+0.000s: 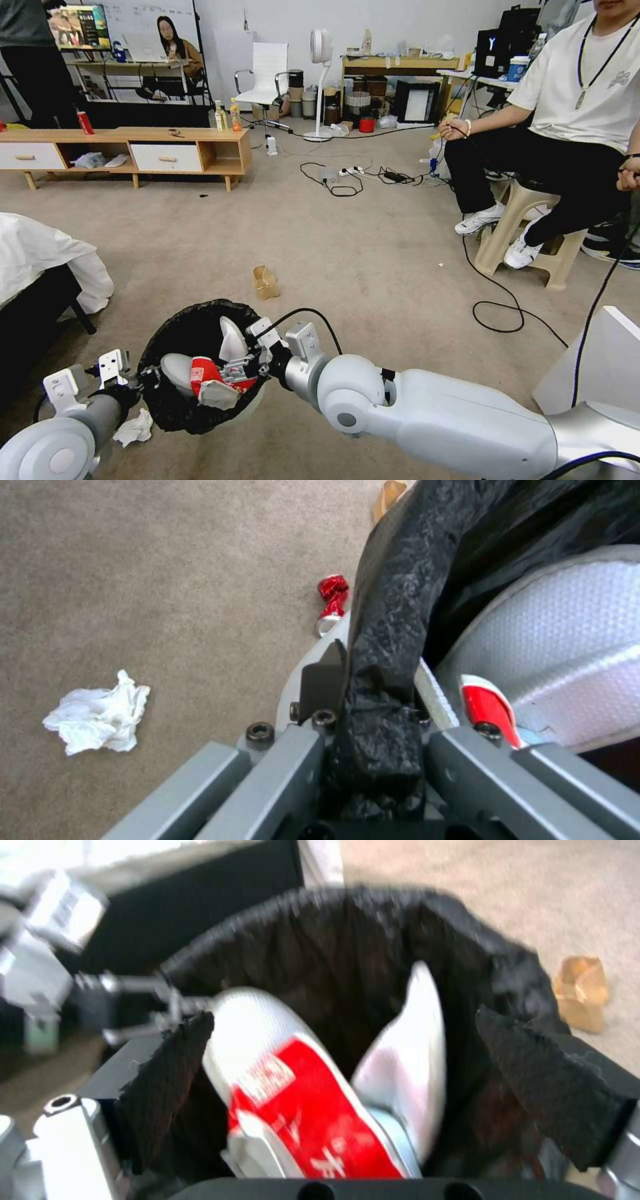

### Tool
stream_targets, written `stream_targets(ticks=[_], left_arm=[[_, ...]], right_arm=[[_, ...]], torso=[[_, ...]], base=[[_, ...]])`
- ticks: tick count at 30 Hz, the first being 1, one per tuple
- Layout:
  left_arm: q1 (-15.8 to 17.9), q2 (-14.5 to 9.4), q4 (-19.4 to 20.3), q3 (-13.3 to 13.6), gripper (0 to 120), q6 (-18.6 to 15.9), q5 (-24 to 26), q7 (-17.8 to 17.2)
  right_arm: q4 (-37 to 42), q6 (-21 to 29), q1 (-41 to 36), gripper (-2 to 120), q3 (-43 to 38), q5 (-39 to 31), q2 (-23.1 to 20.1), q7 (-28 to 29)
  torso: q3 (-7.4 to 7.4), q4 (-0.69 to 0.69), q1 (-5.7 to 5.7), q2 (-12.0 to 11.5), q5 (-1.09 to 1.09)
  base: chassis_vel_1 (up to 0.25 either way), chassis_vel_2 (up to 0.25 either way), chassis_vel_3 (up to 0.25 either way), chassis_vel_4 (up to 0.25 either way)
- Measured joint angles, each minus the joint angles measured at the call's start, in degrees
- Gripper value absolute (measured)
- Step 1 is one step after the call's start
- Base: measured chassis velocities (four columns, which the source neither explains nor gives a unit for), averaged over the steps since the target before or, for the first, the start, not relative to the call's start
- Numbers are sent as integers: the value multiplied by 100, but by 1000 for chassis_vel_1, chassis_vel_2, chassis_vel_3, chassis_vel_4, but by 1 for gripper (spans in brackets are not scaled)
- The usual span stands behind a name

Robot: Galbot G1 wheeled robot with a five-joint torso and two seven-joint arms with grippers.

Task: Pick up the trash bin and place the garbage on the floor into it.

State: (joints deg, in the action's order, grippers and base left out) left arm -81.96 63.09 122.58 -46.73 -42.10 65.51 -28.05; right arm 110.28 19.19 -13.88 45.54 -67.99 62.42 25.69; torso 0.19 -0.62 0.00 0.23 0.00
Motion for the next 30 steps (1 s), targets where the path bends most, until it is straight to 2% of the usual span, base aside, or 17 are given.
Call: stream_targets(ticks=[10, 16, 19, 21, 22, 25, 26, 27, 29, 30], left_arm=[[-20, -9, 2, -9, 1, -3, -3, 3], [-36, -12, 0, -20, 1, -4, -4, 7], [-36, -12, -3, -25, 1, -5, -13, 8], [-48, -16, -8, -32, 1, -5, -46, 18], [-48, -16, -8, -32, 1, -5, -46, 18], [-73, -29, -18, -50, 1, -5, -83, 35], [-73, -29, -18, -50, 1, -5, -83, 35], [-76, -44, -17, -58, 1, -5, -84, 42], [-77, -53, -17, -62, 1, -5, -83, 46], [-79, -69, -18, -77, 1, -5, -84, 51]], right_arm=[[149, -262, -31, 100, -96, -112, 9, -162], [424, -368, -140, 100, -481, -205, -312, -207], [561, -396, -278, 100, -882, -216, -565, -238], [656, -479, -569, 100, -1440, -132, -855, -312], [656, -479, -569, 100, -1440, -132, -855, -312], [823, -687, -1111, 100, -2258, 151, -1222, -441], [823, -687, -1111, 100, -2258, 151, -1222, -441], [950, -795, -1438, 100, -2710, 355, -1410, -520], [996, -873, -1585, 100, -2924, 504, -1519, -569], [1058, -1057, -1873, 100, -3302, 844, -1734, -693]], torso=[[0, 1, 0, 0, 0], [0, 1, 0, 0, 0], [0, 1, 0, 0, 0], [0, -1, 0, 0, 1], [0, -1, 0, 0, 1], [0, -1, 0, 0, 1], [0, -1, 0, 0, 1], [0, 1, 0, 0, 2], [0, 1, 0, 0, 2], [-1, 0, 0, -1, 1]], base=[[0, 0, 0, 0], [0, 0, 0, 0], [0, 0, 0, 0], [0, 0, 0, 0], [0, 0, 0, 0], [0, 0, 0, 0], [0, 0, 0, 0], [0, 0, 0, 0], [0, 0, 0, 0], [0, 0, 0, 0]])
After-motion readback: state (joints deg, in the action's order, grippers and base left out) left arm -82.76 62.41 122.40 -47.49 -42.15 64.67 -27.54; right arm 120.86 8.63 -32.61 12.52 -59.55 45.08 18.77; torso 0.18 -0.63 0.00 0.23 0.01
